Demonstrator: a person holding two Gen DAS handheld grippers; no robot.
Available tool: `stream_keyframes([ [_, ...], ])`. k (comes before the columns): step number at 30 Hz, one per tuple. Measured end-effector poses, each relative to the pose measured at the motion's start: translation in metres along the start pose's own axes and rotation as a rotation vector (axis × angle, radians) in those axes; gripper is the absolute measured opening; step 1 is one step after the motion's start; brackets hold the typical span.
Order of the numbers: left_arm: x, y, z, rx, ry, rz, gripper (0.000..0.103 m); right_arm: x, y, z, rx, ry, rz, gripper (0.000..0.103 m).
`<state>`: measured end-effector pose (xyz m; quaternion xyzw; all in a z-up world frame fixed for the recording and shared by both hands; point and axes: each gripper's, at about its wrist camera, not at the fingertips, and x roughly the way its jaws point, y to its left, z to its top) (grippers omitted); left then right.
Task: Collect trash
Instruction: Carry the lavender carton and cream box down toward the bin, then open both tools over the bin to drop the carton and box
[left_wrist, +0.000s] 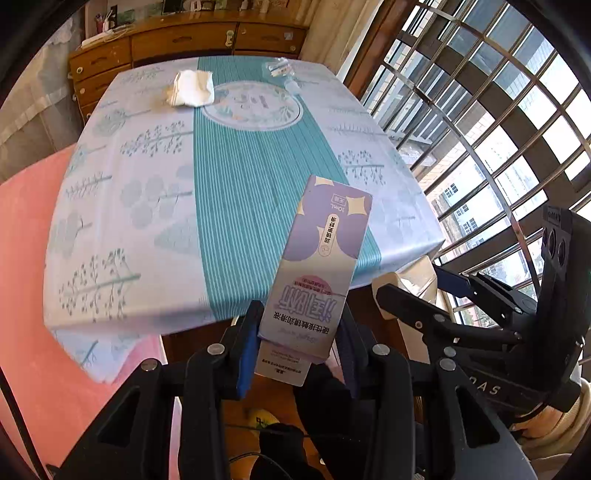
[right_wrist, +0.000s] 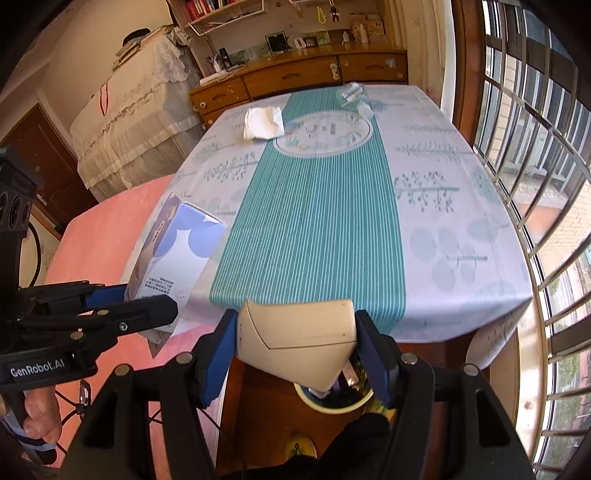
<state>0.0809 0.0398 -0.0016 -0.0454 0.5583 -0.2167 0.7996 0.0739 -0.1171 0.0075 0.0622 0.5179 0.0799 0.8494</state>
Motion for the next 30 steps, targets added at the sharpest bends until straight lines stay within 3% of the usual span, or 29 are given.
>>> stream_keyframes([
  [6, 0.02, 0.009, -0.034, -0.071, 0.054, -0.012, 0.036, 0.015, -0.001, -0.032, 0.006, 0.09, -0.009, 0.063],
  [11, 0.06, 0.015, -0.062, -0.112, 0.093, -0.013, 0.036, 0.06, -0.015, -0.064, 0.025, 0.179, -0.016, 0.063],
  [18, 0.162, 0.033, -0.097, -0.176, 0.172, -0.002, 0.036, 0.152, -0.055, -0.114, 0.074, 0.269, -0.024, 0.063],
  [25, 0.256, 0.047, -0.121, -0.16, 0.178, 0.029, 0.037, 0.247, -0.097, -0.152, 0.13, 0.293, -0.031, 0.064],
  [27, 0.278, 0.052, -0.127, -0.166, 0.163, 0.03, 0.043, 0.272, -0.108, -0.16, 0.148, 0.292, -0.041, 0.065],
  [29, 0.297, 0.057, -0.133, -0.175, 0.142, 0.04, 0.078, 0.291, -0.117, -0.165, 0.146, 0.288, -0.052, 0.073],
  [30, 0.303, 0.058, -0.135, -0.177, 0.124, 0.059, 0.082, 0.301, -0.12, -0.167, 0.142, 0.283, -0.059, 0.074],
])
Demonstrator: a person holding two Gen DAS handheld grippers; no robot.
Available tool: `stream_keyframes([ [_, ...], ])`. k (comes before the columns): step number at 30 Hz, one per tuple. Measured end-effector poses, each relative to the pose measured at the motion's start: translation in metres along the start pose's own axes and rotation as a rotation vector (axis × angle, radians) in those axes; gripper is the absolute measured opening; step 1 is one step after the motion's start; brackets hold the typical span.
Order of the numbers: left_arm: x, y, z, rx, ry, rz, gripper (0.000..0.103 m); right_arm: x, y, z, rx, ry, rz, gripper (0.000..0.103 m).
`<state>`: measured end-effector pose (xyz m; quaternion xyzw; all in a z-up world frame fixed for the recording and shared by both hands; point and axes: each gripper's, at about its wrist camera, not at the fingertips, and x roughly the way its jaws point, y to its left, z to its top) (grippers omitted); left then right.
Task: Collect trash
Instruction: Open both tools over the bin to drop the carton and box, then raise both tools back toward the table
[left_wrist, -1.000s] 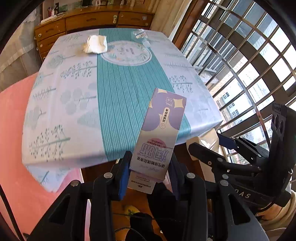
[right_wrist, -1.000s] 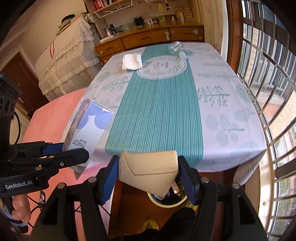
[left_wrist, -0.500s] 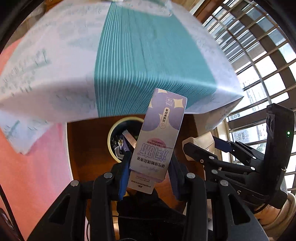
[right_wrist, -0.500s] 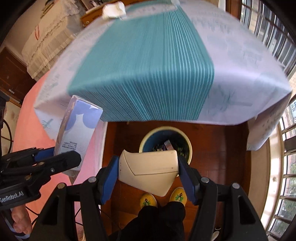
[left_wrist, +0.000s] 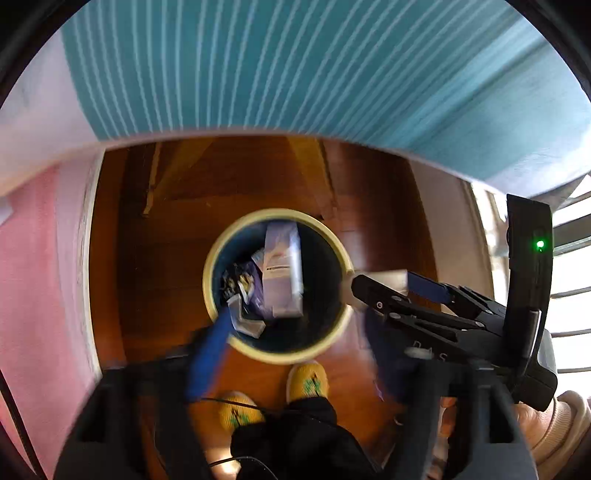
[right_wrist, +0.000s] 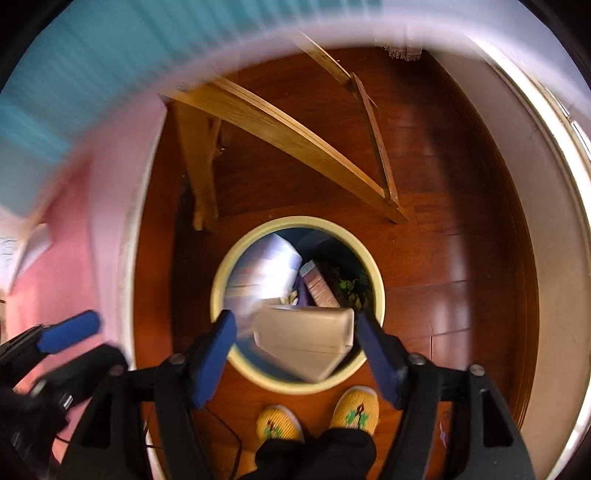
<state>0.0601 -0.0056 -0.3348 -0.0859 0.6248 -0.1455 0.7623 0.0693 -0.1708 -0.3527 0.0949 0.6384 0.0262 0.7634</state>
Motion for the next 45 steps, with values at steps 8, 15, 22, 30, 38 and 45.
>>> stream_keyframes([
  [8, 0.028, 0.01, -0.006, -0.046, -0.004, 0.078, 0.089, 0.017, -0.006, 0.002, -0.01, -0.033, -0.015, 0.075],
  [15, 0.017, 0.014, 0.0, -0.055, -0.011, 0.108, 0.089, 0.001, -0.007, 0.004, -0.009, -0.029, -0.003, 0.075],
  [22, -0.016, 0.007, 0.003, -0.075, -0.032, 0.12, 0.089, -0.028, -0.004, 0.004, 0.001, -0.026, 0.009, 0.075],
  [30, -0.073, -0.01, 0.01, -0.074, -0.059, 0.127, 0.1, -0.088, 0.008, 0.007, 0.013, -0.036, 0.019, 0.075],
  [38, -0.154, -0.031, 0.021, -0.044, -0.118, 0.145, 0.1, -0.169, 0.02, 0.014, 0.03, -0.064, 0.045, 0.076],
  [45, -0.232, -0.053, 0.031, -0.016, -0.187, 0.155, 0.1, -0.252, 0.03, 0.025, 0.025, -0.104, 0.09, 0.076],
])
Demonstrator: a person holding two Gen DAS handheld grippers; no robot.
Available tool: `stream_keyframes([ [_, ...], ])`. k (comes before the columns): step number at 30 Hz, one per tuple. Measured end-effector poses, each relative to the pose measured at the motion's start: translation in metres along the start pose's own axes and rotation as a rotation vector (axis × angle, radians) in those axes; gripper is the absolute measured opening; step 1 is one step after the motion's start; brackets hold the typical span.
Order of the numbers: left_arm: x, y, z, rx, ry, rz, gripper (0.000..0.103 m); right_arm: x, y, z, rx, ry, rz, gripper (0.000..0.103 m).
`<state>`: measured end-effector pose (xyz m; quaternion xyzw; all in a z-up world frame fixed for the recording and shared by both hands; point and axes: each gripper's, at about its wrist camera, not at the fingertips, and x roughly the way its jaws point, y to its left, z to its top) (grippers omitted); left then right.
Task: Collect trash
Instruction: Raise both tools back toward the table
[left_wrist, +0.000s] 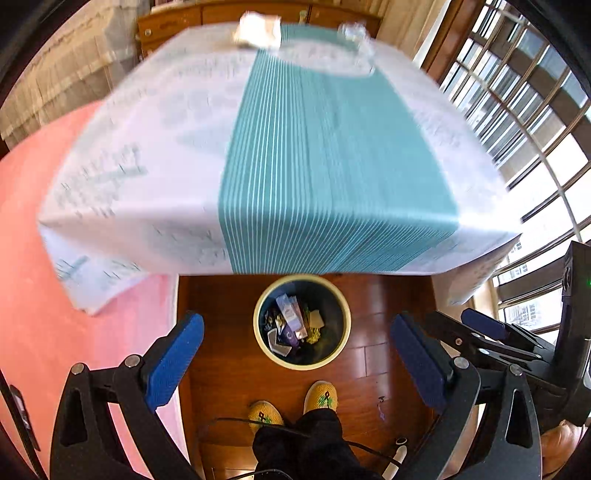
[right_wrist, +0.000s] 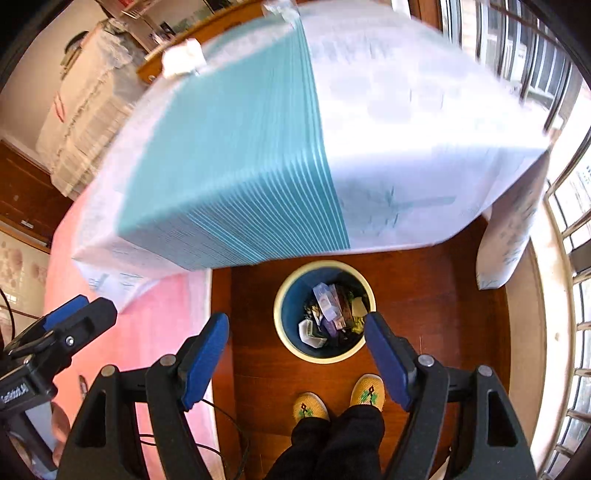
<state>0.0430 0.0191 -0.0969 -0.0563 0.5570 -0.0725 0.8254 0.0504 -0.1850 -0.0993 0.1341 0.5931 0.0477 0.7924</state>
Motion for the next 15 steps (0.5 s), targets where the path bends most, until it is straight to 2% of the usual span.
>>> stream_keyframes([
  [7, -0.074, -0.015, 0.024, 0.01, -0.085, 0.004, 0.1, -0.074, 0.017, 0.018, -0.06, -0.093, 0.029, 0.076],
  [15, -0.134, -0.031, 0.042, 0.041, -0.185, 0.033, 0.1, -0.123, 0.023, 0.036, -0.104, -0.174, 0.053, 0.076],
])
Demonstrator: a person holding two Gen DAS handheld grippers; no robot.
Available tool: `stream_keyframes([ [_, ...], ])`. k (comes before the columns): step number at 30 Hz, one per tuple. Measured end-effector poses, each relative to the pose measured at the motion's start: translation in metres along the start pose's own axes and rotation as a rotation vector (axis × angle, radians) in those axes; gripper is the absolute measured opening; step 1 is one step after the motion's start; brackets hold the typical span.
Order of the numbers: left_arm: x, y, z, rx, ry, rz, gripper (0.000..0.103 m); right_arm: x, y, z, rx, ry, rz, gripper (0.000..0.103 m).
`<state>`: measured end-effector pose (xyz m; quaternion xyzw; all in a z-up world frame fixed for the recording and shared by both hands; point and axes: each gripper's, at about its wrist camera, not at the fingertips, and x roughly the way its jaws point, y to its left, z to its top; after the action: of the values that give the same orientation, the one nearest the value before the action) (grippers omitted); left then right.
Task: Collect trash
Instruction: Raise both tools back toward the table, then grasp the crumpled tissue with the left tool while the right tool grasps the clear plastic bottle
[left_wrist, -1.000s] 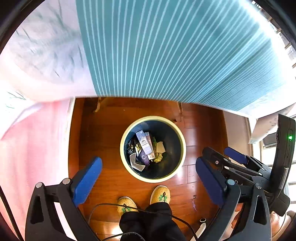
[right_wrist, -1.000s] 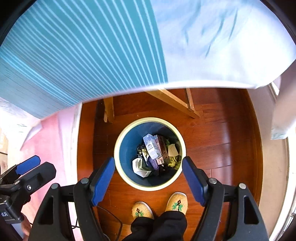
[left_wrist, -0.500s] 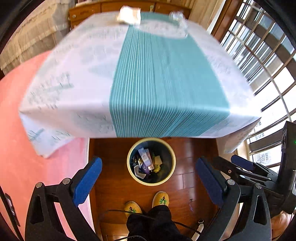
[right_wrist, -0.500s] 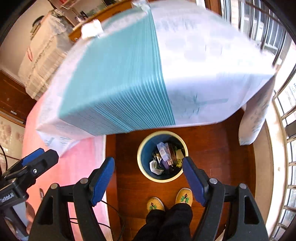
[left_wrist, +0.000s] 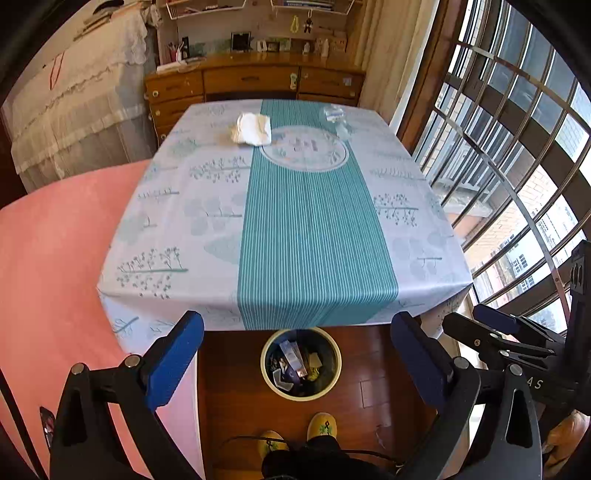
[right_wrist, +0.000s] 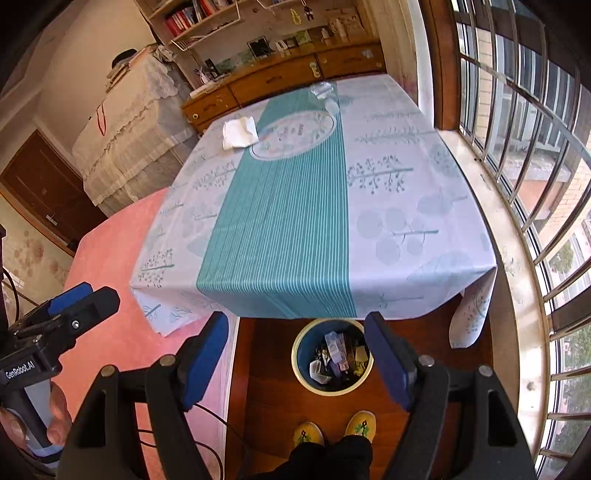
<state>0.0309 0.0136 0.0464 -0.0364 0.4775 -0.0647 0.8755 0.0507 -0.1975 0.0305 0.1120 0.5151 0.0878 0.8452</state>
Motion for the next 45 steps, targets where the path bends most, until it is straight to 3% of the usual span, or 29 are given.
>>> stream_keyframes([
  [10, -0.017, -0.007, 0.025, 0.005, -0.072, 0.045, 0.1, -0.013, -0.015, 0.039, 0.002, -0.087, 0.041, 0.077],
  [24, 0.017, 0.012, 0.097, -0.1, -0.093, 0.054, 0.1, 0.016, -0.022, 0.106, -0.066, -0.112, 0.045, 0.077],
  [34, 0.09, 0.063, 0.19, -0.119, -0.041, 0.009, 0.1, 0.065, -0.02, 0.165, -0.004, -0.113, -0.02, 0.077],
  [45, 0.231, 0.15, 0.301, -0.172, 0.125, -0.103, 0.1, 0.165, 0.0, 0.264, 0.1, -0.067, -0.147, 0.077],
])
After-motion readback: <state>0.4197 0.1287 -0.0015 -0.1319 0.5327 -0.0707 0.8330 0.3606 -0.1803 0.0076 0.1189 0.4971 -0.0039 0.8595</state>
